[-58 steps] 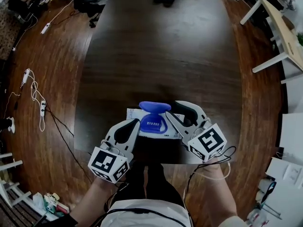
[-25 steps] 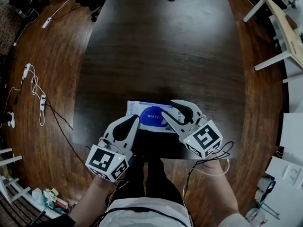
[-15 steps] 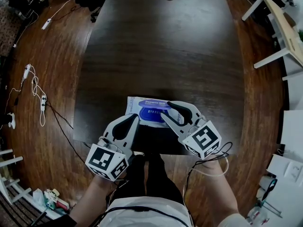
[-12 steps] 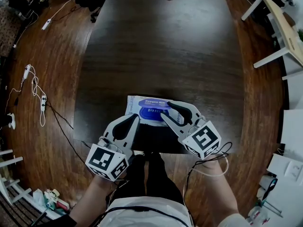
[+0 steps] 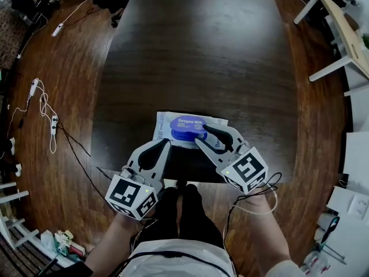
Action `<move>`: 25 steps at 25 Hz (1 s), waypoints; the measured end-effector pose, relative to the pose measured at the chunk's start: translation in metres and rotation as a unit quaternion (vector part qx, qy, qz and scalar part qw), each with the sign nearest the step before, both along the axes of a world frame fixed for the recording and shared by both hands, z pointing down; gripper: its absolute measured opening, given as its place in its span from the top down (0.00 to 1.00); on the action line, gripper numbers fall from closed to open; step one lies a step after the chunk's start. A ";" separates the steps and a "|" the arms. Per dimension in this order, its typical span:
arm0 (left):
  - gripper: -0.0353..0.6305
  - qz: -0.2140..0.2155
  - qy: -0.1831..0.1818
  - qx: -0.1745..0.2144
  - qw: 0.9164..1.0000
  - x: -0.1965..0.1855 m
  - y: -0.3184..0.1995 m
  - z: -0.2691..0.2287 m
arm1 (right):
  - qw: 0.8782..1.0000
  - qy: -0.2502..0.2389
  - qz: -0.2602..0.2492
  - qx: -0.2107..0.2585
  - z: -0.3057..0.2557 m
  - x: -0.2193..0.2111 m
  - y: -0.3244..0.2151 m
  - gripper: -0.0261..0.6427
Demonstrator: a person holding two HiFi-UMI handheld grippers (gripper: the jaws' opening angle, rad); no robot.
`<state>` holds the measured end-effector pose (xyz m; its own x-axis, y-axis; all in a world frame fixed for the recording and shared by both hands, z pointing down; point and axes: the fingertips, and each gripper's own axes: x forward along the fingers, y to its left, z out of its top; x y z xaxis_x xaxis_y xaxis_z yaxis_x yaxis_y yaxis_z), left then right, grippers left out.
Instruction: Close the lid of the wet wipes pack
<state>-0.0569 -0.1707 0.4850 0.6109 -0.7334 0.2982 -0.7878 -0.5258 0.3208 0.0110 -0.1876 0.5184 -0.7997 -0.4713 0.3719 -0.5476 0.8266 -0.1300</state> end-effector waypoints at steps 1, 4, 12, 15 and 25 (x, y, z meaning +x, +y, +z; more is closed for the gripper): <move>0.94 0.000 0.000 0.000 1.000 0.000 0.001 0.000 | 1.000 0.001 -0.001 0.000 0.000 -0.001 0.001 0.77; 0.94 0.000 -0.002 -0.004 1.000 0.001 0.002 -0.004 | 1.000 0.000 0.000 -0.001 0.002 -0.002 0.003 0.77; 0.94 -0.004 0.005 -0.001 1.000 0.000 0.003 -0.006 | 1.000 0.005 -0.002 -0.014 0.011 -0.005 0.010 0.77; 0.94 -0.004 0.008 -0.001 1.000 0.000 0.004 -0.002 | 1.000 0.008 -0.002 -0.021 0.016 -0.006 0.011 0.77; 0.94 -0.009 0.000 -0.012 1.000 -0.005 0.000 -0.008 | 0.998 0.040 -0.021 -0.032 0.029 -0.011 0.018 0.77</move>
<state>-0.0614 -0.1704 0.4773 0.5982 -0.7362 0.3163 -0.7966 -0.5039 0.3339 0.0004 -0.1697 0.5478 -0.7852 -0.4106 0.4636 -0.5229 0.8407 -0.1410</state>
